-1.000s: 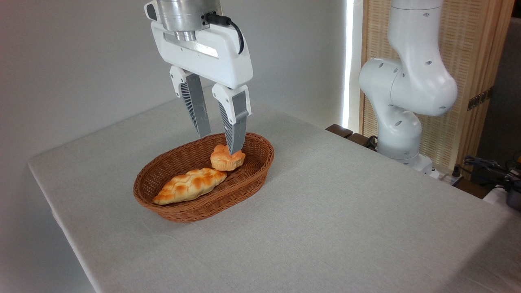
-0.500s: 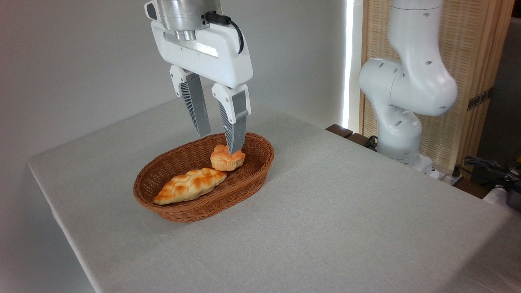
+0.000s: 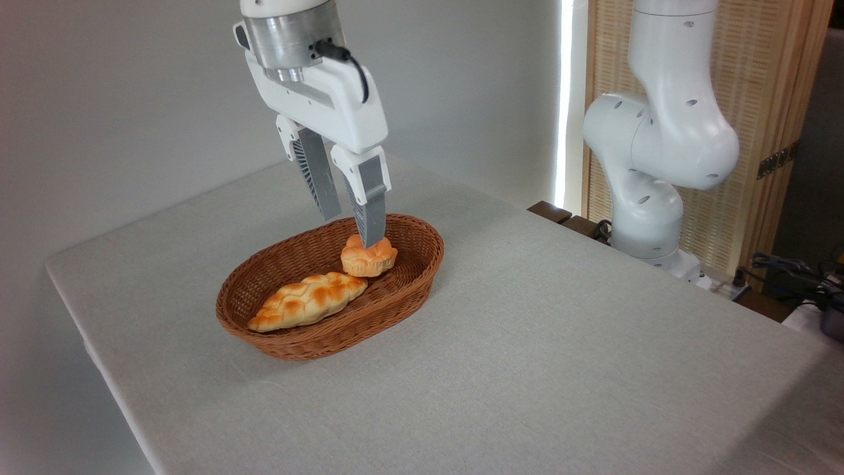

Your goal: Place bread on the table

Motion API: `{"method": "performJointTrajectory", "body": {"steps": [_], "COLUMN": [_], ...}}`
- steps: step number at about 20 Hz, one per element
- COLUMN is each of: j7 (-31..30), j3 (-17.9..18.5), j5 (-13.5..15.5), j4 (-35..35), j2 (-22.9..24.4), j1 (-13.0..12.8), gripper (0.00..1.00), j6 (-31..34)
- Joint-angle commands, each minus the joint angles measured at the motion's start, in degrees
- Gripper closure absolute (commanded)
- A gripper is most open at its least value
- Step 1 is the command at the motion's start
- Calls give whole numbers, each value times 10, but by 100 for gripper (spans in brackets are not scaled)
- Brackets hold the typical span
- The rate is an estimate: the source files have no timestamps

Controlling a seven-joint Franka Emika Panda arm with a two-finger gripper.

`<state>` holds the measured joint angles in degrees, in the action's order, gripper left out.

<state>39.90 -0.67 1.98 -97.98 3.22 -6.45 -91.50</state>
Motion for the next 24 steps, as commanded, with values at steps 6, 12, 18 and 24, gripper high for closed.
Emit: {"method": "performJointTrajectory", "body": {"steps": [6, 12, 18, 24], "j7": [1, 4, 4, 7], "j3": [3, 3, 3, 1], "j5": [8, 7, 7, -2], "j4": [-130, -202, -258, -288], "j2": [69, 70, 65, 63], "j1": [-69, -142, -179, -190], "gripper": [0, 0, 0, 0], "j6": [-83, -146, -191, -223]}}
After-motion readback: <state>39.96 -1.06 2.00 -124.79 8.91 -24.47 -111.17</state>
